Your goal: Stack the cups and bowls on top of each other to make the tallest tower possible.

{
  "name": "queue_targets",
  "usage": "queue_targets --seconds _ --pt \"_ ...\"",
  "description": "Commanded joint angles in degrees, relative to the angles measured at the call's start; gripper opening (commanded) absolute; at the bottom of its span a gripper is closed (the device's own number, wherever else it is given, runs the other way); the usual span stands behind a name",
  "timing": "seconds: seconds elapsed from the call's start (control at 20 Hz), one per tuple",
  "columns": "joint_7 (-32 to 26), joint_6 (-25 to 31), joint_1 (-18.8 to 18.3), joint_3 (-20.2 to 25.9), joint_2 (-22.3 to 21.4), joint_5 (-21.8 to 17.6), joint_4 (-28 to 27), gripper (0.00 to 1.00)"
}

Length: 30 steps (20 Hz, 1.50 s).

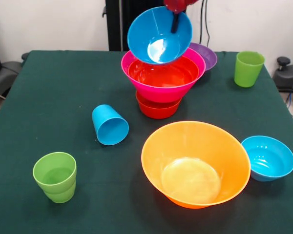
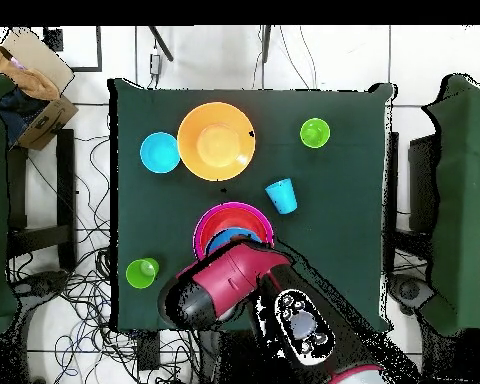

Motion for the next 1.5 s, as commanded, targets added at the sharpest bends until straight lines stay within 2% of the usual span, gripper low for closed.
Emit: queue_targets --seconds 0.05,0.2,0.65,0.85,1.05,1.2,1.25,1.35,1.5 --pt "6.6 -1.8 0.8 -5.1 7.8 -1.9 -1.6 0.0" --pt "7.8 -3.2 1.9 -6.6 9.7 -3.9 -2.3 0.0" --pt "3.7 -6.3 -1.0 -7.0 14.9 -4.5 -5.1 0.0" --pt "4.8 -7.7 0.3 -8.0 16.3 -5.2 -5.7 0.0" --pt "5.3 -9.4 1.1 -6.6 13.8 -3.6 -4.4 0.0" --pt "5.4 -13.8 2.8 -4.9 11.7 -4.9 -4.4 0.0" --pt "4.6 -13.9 3.0 -3.7 10.8 -4.2 -4.4 0.0" --pt "3.7 -13.0 3.7 -1.7 9.2 -1.7 -5.5 0.0" --pt "1.5 -8.3 4.5 0.4 7.1 2.1 -7.5 0.0"
